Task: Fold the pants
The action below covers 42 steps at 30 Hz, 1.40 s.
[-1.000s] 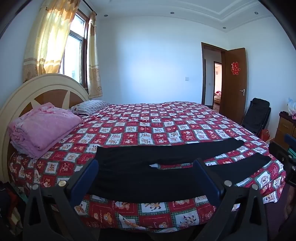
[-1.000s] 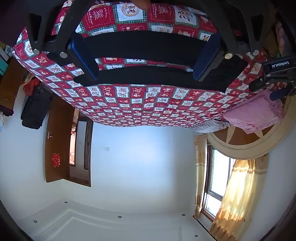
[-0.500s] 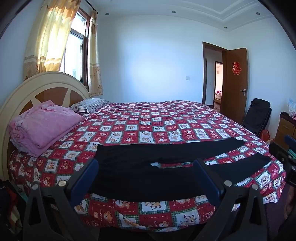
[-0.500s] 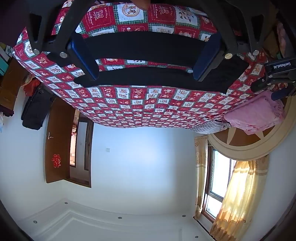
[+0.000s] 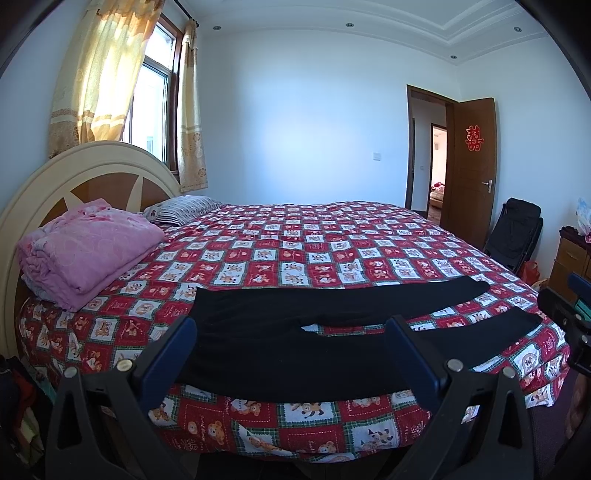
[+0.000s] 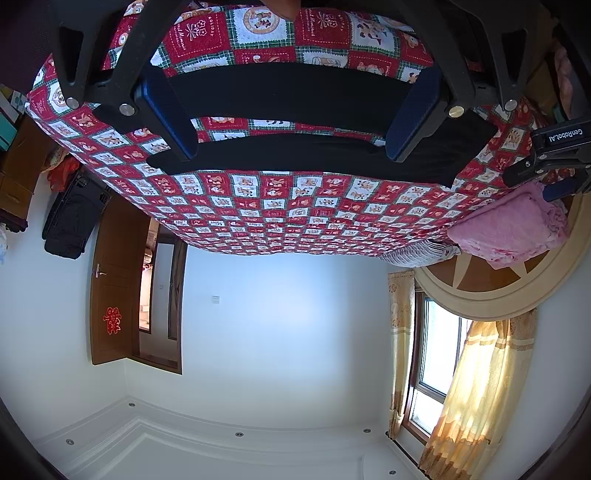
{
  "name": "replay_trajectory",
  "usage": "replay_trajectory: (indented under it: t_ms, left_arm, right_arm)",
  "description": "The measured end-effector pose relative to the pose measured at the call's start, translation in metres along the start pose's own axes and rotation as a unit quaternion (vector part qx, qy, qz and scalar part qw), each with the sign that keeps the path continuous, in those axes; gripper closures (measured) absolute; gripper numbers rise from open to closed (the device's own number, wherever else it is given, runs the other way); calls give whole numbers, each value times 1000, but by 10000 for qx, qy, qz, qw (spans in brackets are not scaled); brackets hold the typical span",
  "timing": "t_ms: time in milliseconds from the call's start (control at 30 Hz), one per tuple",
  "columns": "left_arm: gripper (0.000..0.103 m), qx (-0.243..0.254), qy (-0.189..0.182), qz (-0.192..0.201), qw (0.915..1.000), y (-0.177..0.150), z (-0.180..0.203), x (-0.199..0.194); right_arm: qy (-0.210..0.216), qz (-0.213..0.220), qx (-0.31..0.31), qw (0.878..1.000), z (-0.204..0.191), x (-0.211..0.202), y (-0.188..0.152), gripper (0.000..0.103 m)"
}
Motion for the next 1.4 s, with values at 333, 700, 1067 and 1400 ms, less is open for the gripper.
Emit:
replay_trajectory:
  t_ms: [333, 700, 1067, 1400]
  left_arm:
    - [0, -6, 3, -3, 10000, 0, -1, 0]
    - [0, -13, -8, -8, 10000, -1, -1, 0]
    - [0, -22, -8, -11, 10000, -2, -1, 0]
    - [0, -27, -9, -15, 10000, -1, -1, 0]
  right_arm:
    - [6, -2, 1, 10000, 0, 0, 0, 1]
    - [8, -5, -1, 10000, -1, 0, -1, 1]
    - [6, -9, -5, 10000, -2, 1, -2, 1]
    - [14, -18, -4, 10000, -2, 1, -2, 1]
Point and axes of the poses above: each gripper's, at about its wrist camera, not at the fingertips, and x roughly the way its jaws point, z to its right, y to its top, the point moved 1 cm from there along x, roughly the way its jaws point, and after that the axes turned 9 degrees about y, right-handed, at the moved point
